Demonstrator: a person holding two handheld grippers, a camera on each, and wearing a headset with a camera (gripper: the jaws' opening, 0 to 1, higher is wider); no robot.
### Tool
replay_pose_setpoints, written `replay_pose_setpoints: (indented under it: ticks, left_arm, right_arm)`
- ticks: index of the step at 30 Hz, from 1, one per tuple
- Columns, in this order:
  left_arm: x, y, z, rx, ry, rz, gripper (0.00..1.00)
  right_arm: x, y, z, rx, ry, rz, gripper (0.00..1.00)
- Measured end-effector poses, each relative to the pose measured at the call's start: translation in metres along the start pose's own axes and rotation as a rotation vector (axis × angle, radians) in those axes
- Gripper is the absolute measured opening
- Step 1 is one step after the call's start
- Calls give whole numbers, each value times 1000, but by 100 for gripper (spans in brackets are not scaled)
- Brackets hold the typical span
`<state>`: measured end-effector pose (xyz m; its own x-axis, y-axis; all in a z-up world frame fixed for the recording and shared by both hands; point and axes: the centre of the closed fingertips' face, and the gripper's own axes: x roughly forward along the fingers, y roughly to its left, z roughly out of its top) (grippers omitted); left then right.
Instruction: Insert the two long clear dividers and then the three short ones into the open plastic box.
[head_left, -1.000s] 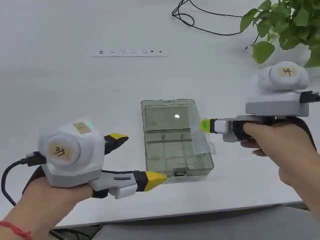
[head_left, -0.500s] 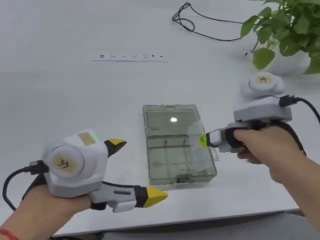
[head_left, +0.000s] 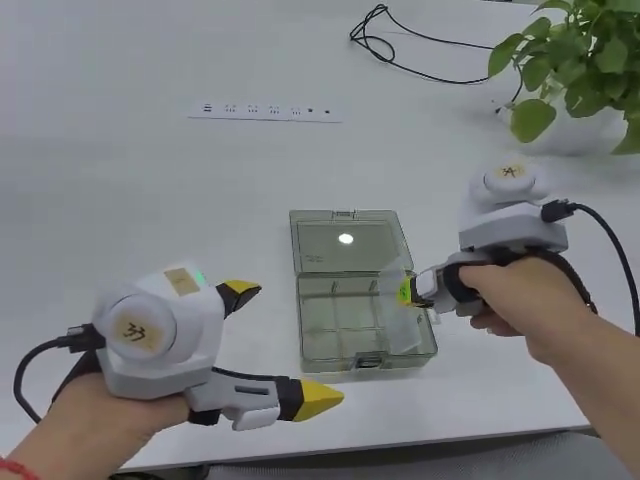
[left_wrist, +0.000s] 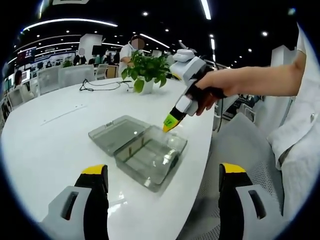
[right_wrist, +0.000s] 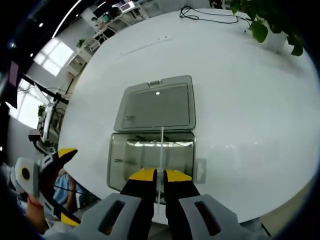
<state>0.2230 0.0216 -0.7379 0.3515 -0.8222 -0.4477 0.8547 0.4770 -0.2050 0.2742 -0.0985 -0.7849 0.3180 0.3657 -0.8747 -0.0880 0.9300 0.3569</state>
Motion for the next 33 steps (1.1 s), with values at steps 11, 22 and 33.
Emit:
replay_pose_setpoints:
  ticks: [11,22,33]
  left_arm:
    - [1,1,-2,-9,2,-3,94]
    - [3,2,-1,-15,0,-5,94]
    - [4,1,1,-21,-8,-8,94]
  right_arm:
    - [6,0,-6,14,1,-11,7]
    - [9,-1,-4,10,6,-14,7]
    - [7,-1,3,7,12,-12,7]
